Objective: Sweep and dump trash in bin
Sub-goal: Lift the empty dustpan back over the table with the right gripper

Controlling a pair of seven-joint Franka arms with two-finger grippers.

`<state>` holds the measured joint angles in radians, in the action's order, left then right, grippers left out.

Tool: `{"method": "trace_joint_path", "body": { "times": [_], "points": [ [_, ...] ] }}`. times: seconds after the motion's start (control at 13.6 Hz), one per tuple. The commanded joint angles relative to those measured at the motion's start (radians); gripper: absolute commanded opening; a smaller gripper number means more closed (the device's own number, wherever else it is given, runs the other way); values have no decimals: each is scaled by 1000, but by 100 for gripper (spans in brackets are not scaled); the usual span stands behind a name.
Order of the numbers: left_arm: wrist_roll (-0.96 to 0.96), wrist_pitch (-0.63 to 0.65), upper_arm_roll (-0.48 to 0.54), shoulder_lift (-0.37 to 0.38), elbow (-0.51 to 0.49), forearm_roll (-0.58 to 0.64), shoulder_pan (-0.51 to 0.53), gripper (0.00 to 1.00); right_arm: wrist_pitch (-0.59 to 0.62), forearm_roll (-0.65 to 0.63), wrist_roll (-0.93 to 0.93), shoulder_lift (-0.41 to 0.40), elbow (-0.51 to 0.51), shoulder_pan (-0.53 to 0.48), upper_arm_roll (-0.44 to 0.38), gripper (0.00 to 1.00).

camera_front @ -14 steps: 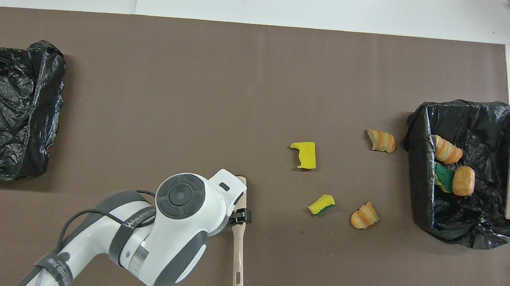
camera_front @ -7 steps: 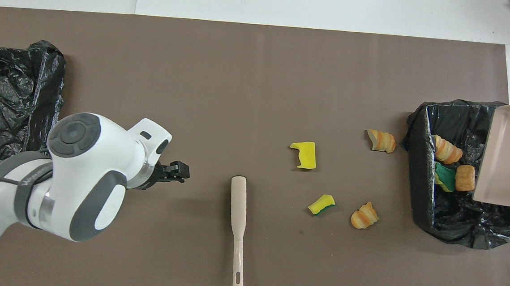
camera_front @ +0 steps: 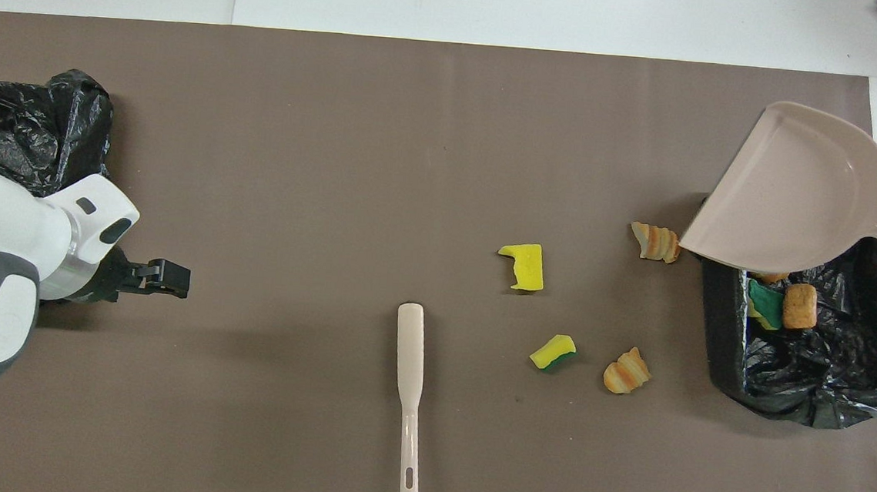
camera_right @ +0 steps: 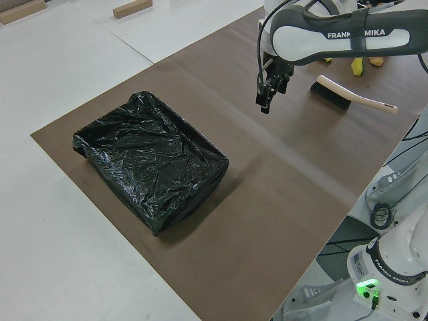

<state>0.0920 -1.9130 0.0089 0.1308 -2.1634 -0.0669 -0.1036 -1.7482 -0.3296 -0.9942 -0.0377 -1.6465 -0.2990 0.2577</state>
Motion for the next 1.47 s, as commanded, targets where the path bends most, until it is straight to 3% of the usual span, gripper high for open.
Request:
{"method": "trace_joint_path", "body": {
  "times": [0.0, 0.22, 0.66, 1.03, 1.4],
  "points": [
    [-104, 54, -13, 4, 83, 33, 65, 100, -80, 53, 229, -59, 2, 70, -3, 0],
    [-107, 184, -13, -29, 245, 33, 84, 100, -174, 79, 441, -119, 5, 168, -2, 0],
    [-107, 348, -13, -28, 448, 62, 81, 100, -257, 98, 969, -221, 7, 375, -2, 0],
    [-109, 391, -14, -20, 493, 56, 82, 100, -315, 89, 1314, -332, 42, 526, -3, 0],
    [-110, 388, -13, -17, 478, 56, 82, 100, -321, 78, 1604, -517, 233, 661, -9, 0]
  ]
}}
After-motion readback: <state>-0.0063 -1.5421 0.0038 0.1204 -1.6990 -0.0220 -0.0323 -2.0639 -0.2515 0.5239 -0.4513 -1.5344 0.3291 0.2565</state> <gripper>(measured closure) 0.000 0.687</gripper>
